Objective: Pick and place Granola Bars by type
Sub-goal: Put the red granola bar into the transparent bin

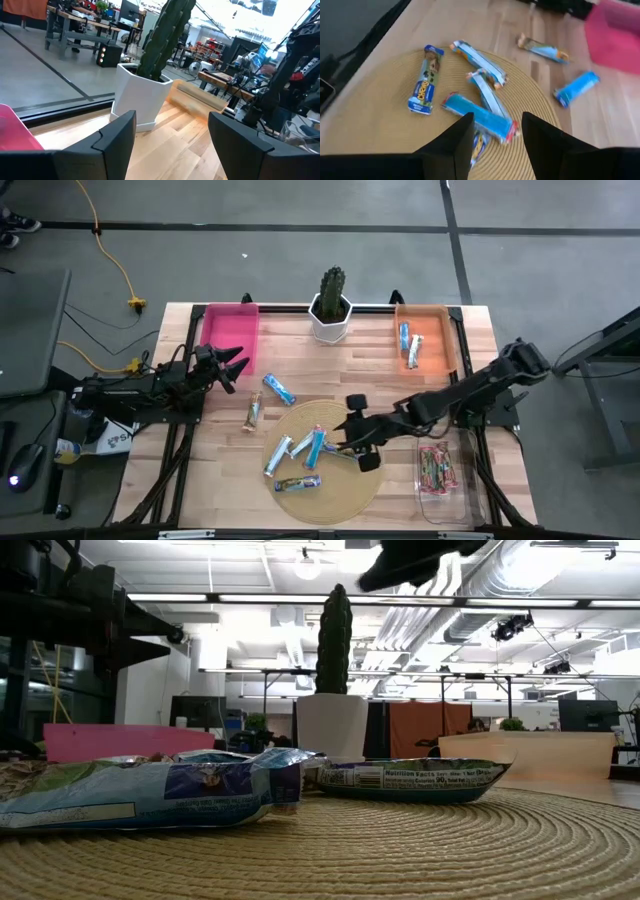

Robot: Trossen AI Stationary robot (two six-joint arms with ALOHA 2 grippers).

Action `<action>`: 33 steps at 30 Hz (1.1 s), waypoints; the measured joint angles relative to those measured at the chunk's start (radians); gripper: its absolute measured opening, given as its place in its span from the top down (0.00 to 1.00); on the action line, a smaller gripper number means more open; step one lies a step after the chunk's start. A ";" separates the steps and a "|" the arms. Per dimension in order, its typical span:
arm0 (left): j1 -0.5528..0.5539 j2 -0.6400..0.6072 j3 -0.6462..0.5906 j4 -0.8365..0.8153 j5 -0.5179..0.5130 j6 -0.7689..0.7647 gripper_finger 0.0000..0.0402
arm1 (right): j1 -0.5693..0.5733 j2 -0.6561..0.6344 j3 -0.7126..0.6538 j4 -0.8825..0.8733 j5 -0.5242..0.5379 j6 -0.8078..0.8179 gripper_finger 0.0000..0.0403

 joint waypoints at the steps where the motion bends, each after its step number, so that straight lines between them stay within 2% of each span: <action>1: 0.000 0.000 0.000 0.000 0.000 0.000 0.39 | -0.006 0.015 0.000 0.018 -0.011 -0.034 0.63; 9: 0.000 0.000 0.000 0.000 0.000 0.000 0.39 | -0.046 0.107 0.000 0.042 -0.085 -0.232 0.63; 16: 0.000 0.000 0.000 0.000 0.000 0.000 0.39 | -0.061 0.204 0.000 0.054 -0.053 -0.457 0.63; 20: 0.000 0.000 0.000 0.000 0.000 0.000 0.39 | -0.061 0.262 0.000 0.063 0.007 -0.563 0.63; 25: 0.000 0.000 0.000 0.000 0.000 0.000 0.39 | -0.061 0.303 0.000 0.111 0.100 -0.633 0.63; 33: 0.000 0.000 0.000 0.000 0.000 0.000 0.39 | -0.065 0.311 0.000 0.132 0.083 -0.664 0.63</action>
